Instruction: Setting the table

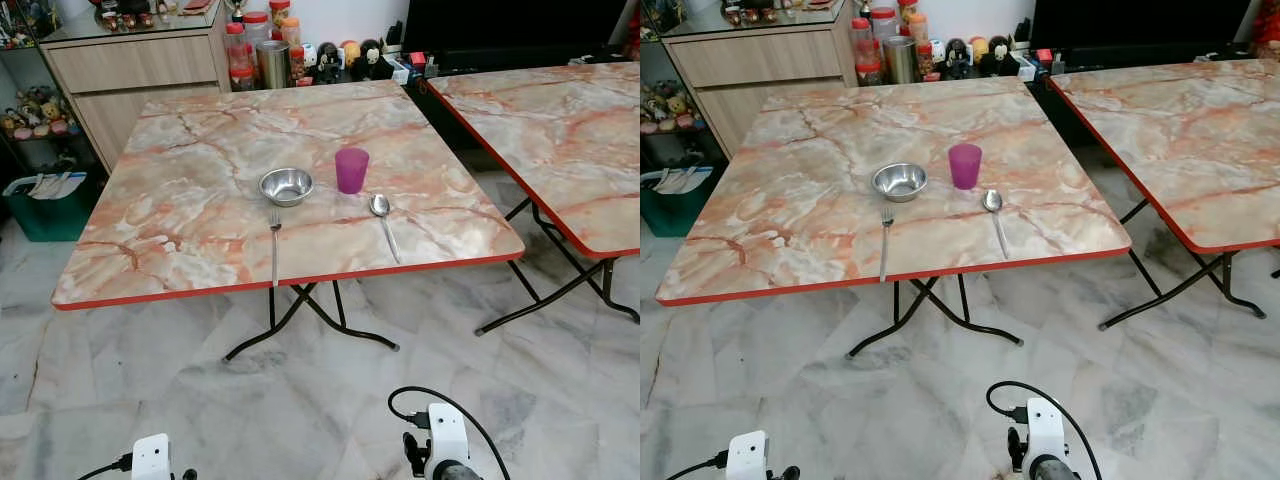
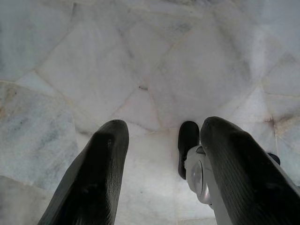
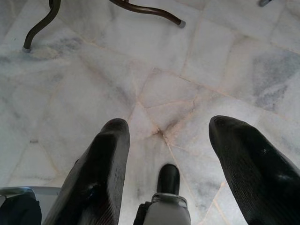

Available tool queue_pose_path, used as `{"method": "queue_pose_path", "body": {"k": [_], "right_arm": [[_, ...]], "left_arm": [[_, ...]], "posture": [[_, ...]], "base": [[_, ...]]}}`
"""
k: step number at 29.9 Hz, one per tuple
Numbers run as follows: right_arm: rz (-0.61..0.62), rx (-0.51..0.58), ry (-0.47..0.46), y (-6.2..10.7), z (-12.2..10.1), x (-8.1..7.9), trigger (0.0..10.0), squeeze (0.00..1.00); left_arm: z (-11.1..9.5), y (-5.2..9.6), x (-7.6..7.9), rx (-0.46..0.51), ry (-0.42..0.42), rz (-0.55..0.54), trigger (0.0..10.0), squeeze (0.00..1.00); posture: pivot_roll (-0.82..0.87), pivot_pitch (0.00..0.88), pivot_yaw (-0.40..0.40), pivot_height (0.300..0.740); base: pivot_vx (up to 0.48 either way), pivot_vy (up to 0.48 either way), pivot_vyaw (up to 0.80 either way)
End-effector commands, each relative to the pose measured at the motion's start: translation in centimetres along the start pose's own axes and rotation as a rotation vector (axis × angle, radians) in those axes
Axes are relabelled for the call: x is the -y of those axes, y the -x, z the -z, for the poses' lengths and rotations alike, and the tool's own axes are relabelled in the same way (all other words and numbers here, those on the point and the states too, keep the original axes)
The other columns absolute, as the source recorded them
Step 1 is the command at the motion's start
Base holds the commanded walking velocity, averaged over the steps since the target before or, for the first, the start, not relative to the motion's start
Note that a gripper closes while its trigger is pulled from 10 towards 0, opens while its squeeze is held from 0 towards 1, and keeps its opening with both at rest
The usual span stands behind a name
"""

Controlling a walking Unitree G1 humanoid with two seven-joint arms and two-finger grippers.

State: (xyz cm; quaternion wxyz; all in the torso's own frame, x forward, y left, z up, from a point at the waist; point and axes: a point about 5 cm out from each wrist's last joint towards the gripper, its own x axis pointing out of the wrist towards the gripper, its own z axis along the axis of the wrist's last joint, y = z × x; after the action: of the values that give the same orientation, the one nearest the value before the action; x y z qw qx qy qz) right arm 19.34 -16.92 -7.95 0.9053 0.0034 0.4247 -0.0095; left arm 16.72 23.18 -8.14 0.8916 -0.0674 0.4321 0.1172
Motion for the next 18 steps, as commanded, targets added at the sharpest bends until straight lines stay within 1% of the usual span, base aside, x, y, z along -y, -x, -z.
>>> {"method": "queue_pose_path", "body": {"k": [1, 6, 8, 12, 14, 18], "right_arm": [[-0.001, 0.01, -0.001, -0.06, -0.29, -0.07, 10.0, 0.0], [-0.002, 0.01, 0.0, -0.06, -0.31, -0.09, 10.0, 0.0], [-0.007, 0.013, 0.019, -0.06, -0.31, -0.18, 10.0, 0.0], [-0.003, 0.016, 0.017, -0.04, -0.27, -0.16, 10.0, 0.0], [0.001, 0.012, -0.002, -0.02, -0.18, -0.09, 10.0, 0.0], [0.002, 0.016, -0.002, -0.04, -0.28, -0.04, 10.0, 0.0]], "left_arm": [[0.39, 0.07, -0.02, -0.013, 0.002, -0.002, 10.0, 0.0], [0.36, 0.05, 0.11, -0.013, -0.001, 0.002, 10.0, 0.0], [0.37, 0.05, 0.08, -0.013, -0.002, 0.001, 10.0, 0.0], [0.44, 0.08, -0.03, -0.015, -0.001, -0.003, 10.0, 0.0], [0.5, 0.1, -0.06, -0.016, -0.001, -0.003, 10.0, 0.0], [0.64, 0.13, -0.08, -0.02, -0.001, -0.003, 10.0, 0.0]], "posture": [[0.05, 0.0, 0.03, 0.74], [0.05, 0.0, 0.032, 0.74], [0.05, 0.0, 0.031, 0.74], [0.05, 0.0, 0.03, 0.74], [0.05, 0.0, 0.031, 0.74], [0.05, 0.0, 0.031, 0.74]], "base": [[0.0, 0.0, 0.0], [0.0, 0.0, 0.0], [0.0, 0.0, 0.0], [0.0, 0.0, 0.51], [0.0, 0.0, 0.0], [0.0, 0.0, 0.0]]}}
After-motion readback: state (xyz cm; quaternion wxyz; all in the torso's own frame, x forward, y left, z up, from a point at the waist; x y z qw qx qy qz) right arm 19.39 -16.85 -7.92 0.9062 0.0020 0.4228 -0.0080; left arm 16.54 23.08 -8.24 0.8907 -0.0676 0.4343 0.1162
